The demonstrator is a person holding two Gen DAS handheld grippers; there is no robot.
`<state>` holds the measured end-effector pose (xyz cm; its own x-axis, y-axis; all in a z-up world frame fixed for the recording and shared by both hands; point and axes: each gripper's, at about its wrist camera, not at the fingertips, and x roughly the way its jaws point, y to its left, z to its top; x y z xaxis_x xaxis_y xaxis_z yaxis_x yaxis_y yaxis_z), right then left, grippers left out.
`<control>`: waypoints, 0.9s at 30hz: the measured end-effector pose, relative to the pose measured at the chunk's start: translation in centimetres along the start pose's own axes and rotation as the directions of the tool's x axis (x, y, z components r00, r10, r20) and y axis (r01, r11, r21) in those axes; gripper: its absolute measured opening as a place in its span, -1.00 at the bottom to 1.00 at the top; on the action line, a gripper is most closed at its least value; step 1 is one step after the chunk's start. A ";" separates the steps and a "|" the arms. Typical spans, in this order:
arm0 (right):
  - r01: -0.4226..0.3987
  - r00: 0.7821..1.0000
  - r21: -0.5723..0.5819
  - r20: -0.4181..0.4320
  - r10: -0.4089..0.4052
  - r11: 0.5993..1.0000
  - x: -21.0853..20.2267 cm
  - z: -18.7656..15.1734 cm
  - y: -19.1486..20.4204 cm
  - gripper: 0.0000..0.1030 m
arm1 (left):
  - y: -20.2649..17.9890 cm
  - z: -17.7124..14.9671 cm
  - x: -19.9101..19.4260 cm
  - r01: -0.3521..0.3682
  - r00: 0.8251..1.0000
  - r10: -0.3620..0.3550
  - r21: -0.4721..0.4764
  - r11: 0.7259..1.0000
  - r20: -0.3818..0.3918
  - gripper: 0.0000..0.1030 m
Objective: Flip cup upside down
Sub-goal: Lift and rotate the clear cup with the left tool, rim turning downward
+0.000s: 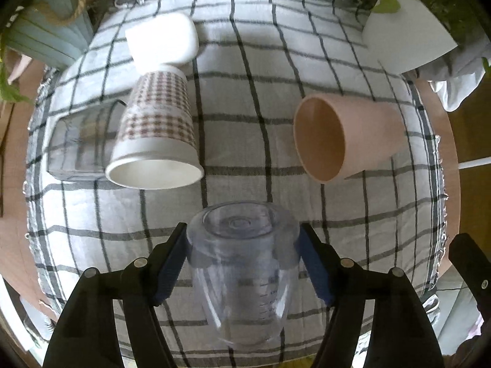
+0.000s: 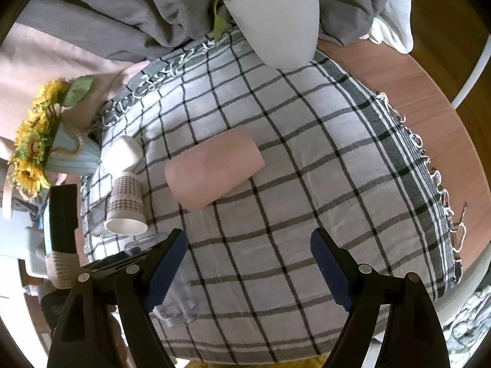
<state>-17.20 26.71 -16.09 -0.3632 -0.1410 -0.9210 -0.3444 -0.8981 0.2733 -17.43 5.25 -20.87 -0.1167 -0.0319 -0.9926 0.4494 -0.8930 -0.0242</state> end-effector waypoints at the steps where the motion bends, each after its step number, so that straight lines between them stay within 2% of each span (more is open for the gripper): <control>1: -0.001 1.000 -0.001 0.005 0.001 1.000 -0.2 -0.1 0.1 0.61 | 0.0 -0.2 -0.4 0.003 1.000 -0.003 -0.002 1.000 0.010 0.37; 7: -0.019 1.000 -0.014 0.017 0.019 1.000 -1.1 -0.4 0.5 0.61 | 0.0 -1.1 -2.7 0.017 0.999 -0.017 -0.009 1.000 0.050 0.36; 27: -0.023 0.999 -0.038 0.040 0.025 0.999 -2.6 -1.4 0.8 0.61 | -2.3 -2.5 -4.8 0.041 0.993 -0.040 -0.002 0.999 0.110 0.36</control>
<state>-15.30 25.78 -13.84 -0.4062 -0.1463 -0.9020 -0.3026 -0.9099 0.2838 -15.62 8.55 -16.32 -0.2314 -0.0452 -0.9718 0.4456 -0.8929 -0.0645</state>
